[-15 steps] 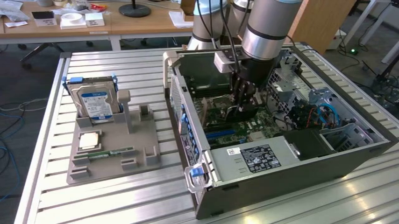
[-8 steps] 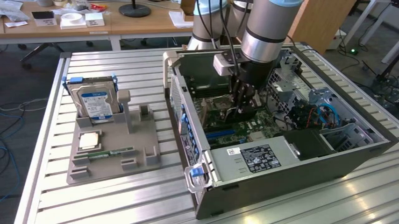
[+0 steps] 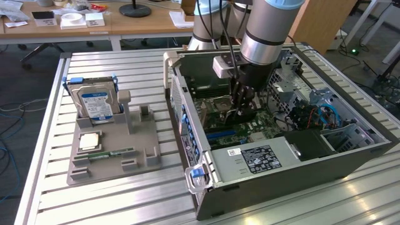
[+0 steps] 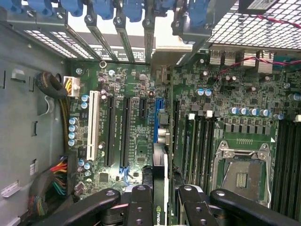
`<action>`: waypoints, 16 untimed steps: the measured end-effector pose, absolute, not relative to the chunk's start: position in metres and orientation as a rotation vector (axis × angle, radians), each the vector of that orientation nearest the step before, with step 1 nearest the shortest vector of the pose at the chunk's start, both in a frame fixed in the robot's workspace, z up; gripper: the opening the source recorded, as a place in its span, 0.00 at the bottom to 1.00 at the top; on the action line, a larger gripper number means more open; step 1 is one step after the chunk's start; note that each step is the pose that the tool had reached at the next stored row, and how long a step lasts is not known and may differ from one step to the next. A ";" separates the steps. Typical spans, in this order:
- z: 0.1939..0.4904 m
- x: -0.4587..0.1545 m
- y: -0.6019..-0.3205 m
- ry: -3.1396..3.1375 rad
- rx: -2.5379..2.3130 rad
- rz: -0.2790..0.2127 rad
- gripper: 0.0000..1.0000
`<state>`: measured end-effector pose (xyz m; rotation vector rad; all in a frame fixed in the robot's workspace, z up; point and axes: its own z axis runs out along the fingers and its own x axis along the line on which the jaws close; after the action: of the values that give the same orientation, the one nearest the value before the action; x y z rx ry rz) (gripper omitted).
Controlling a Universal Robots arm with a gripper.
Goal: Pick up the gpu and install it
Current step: 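Insert the gpu into the slot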
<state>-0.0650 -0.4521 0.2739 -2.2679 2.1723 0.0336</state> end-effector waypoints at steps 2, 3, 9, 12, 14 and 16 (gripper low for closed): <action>0.274 -0.066 -0.452 2.172 -2.268 0.034 0.26; 0.274 -0.066 -0.452 2.172 -2.268 0.034 0.26; 0.273 -0.069 -0.452 2.172 -2.268 0.034 0.26; 0.274 -0.070 -0.452 2.172 -2.268 0.034 0.26; 0.273 -0.070 -0.453 2.172 -2.268 0.034 0.26; 0.273 -0.070 -0.454 2.172 -2.268 0.034 0.26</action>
<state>-0.0703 -0.4537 0.2731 -2.2676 2.1721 0.0338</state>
